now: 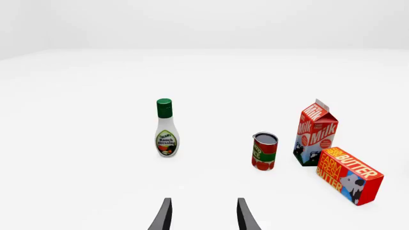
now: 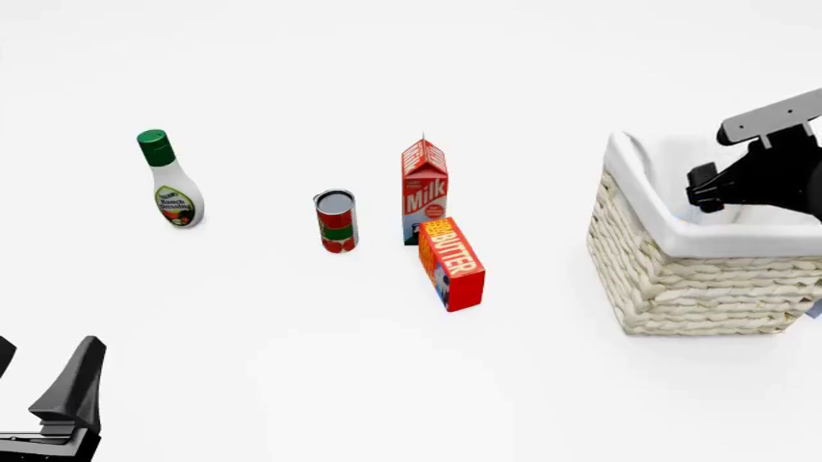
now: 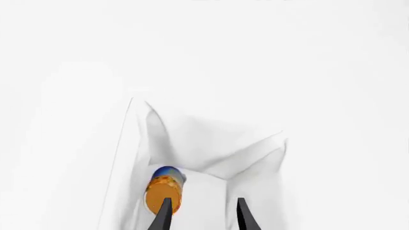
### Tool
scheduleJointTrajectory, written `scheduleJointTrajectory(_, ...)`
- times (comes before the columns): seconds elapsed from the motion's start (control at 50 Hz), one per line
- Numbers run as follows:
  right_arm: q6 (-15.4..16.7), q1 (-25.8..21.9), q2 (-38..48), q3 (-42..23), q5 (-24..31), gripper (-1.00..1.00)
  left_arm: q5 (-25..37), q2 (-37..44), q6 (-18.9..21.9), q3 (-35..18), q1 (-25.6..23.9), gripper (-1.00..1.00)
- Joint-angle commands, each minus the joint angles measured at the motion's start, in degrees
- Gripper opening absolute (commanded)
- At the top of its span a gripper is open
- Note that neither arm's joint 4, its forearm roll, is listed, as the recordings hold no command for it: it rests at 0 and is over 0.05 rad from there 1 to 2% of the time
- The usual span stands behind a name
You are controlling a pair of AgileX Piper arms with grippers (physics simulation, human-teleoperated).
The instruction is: Pick the alphabet soup and place it in the basket.
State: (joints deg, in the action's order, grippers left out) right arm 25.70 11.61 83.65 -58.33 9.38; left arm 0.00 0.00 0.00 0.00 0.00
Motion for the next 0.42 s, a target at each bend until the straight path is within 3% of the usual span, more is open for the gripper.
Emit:
scheduleJointTrajectory(0.02, -0.3, 0.2, -0.2, -0.4, 0.1, 1.0, 0.0, 0.0, 0.0, 0.0, 0.0, 1.0)
scheduleJointTrajectory(0.42, -1.1, -0.7, -4.2, -0.6, 1.6, 1.0, 0.0, 0.0, 0.0, 0.0, 0.0, 1.0)
